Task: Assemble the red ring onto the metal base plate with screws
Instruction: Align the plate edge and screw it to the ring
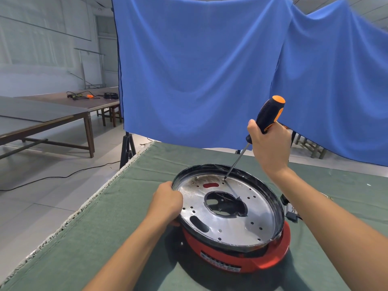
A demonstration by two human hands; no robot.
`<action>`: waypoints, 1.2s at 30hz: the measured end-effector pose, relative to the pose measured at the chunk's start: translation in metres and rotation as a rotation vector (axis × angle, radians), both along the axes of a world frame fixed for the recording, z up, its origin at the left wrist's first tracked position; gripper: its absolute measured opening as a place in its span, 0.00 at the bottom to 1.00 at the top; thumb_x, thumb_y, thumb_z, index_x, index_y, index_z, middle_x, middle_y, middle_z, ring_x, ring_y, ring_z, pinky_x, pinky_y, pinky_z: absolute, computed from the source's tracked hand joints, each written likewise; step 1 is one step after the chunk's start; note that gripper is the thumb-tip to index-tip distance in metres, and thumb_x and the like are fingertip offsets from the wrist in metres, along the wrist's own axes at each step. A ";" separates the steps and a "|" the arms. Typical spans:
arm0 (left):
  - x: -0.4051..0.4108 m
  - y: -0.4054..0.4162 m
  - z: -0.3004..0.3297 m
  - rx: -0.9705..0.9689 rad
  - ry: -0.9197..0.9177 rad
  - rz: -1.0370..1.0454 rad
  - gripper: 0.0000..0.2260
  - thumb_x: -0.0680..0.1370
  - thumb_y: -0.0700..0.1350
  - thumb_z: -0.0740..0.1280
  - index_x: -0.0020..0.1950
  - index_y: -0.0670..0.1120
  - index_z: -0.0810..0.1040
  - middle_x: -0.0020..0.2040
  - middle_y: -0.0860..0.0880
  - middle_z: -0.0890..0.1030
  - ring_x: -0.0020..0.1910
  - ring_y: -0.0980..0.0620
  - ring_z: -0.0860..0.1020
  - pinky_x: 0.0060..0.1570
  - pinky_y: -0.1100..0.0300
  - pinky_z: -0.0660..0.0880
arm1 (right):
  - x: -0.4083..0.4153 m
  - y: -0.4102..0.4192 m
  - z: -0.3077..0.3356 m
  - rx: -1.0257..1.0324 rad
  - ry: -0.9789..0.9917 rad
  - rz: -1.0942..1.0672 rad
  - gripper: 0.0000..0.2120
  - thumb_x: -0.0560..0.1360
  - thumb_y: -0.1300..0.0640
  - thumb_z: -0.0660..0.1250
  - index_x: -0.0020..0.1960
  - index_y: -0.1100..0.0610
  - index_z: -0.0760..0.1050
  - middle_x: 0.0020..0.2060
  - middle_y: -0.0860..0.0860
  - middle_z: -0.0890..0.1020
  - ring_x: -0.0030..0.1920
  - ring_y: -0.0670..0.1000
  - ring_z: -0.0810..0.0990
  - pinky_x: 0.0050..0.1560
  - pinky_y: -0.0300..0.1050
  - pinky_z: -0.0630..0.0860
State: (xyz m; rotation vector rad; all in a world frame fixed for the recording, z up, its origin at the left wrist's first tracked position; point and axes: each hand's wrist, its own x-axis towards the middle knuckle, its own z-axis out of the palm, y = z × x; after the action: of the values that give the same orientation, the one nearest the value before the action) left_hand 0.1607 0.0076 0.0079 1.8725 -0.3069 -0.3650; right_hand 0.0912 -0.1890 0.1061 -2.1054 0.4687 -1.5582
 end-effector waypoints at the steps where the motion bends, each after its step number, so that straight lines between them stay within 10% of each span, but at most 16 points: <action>1: -0.001 0.000 0.001 0.005 -0.004 -0.001 0.11 0.69 0.32 0.52 0.39 0.42 0.72 0.35 0.43 0.74 0.41 0.33 0.80 0.32 0.44 0.80 | 0.000 -0.001 0.000 0.016 -0.005 0.007 0.15 0.74 0.53 0.62 0.31 0.58 0.72 0.25 0.45 0.77 0.26 0.42 0.74 0.29 0.27 0.67; 7: -0.005 -0.008 0.018 0.635 -0.525 0.007 0.25 0.76 0.42 0.59 0.72 0.44 0.58 0.65 0.42 0.69 0.63 0.41 0.69 0.53 0.51 0.67 | 0.001 -0.001 -0.001 0.050 -0.023 0.022 0.16 0.73 0.52 0.61 0.32 0.61 0.74 0.24 0.43 0.77 0.27 0.36 0.75 0.30 0.25 0.66; 11: -0.006 -0.047 0.038 0.601 -0.915 -0.067 0.09 0.76 0.40 0.61 0.56 0.42 0.73 0.57 0.44 0.72 0.56 0.43 0.70 0.52 0.53 0.70 | 0.003 -0.003 0.000 0.028 -0.016 0.029 0.17 0.72 0.50 0.60 0.31 0.60 0.73 0.23 0.43 0.77 0.27 0.36 0.75 0.30 0.25 0.66; 16: 0.013 -0.092 0.039 0.478 -0.599 -0.434 0.14 0.74 0.34 0.60 0.54 0.42 0.82 0.52 0.42 0.83 0.53 0.41 0.79 0.53 0.50 0.77 | 0.005 -0.007 0.000 0.001 0.011 0.027 0.18 0.71 0.49 0.59 0.31 0.62 0.73 0.23 0.45 0.78 0.30 0.45 0.77 0.29 0.29 0.67; 24: 0.038 -0.108 0.027 0.362 -0.602 -0.487 0.06 0.75 0.44 0.67 0.44 0.52 0.83 0.30 0.56 0.78 0.31 0.55 0.75 0.36 0.61 0.71 | 0.008 -0.004 0.003 -0.034 0.050 0.025 0.17 0.74 0.52 0.63 0.33 0.63 0.71 0.26 0.54 0.80 0.31 0.58 0.78 0.34 0.51 0.76; 36: 0.039 -0.115 0.023 0.289 -0.686 -0.460 0.07 0.76 0.47 0.69 0.46 0.46 0.85 0.38 0.48 0.84 0.41 0.47 0.79 0.41 0.58 0.75 | 0.006 0.002 0.008 -0.075 0.050 0.029 0.16 0.74 0.52 0.64 0.34 0.63 0.70 0.26 0.54 0.79 0.31 0.57 0.77 0.34 0.50 0.73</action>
State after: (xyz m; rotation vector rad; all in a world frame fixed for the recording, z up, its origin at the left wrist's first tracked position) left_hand 0.1994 -0.1072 0.0310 2.1605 -1.2139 -0.0554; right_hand 0.0970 -0.1873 0.1142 -2.2026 0.4003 -1.5316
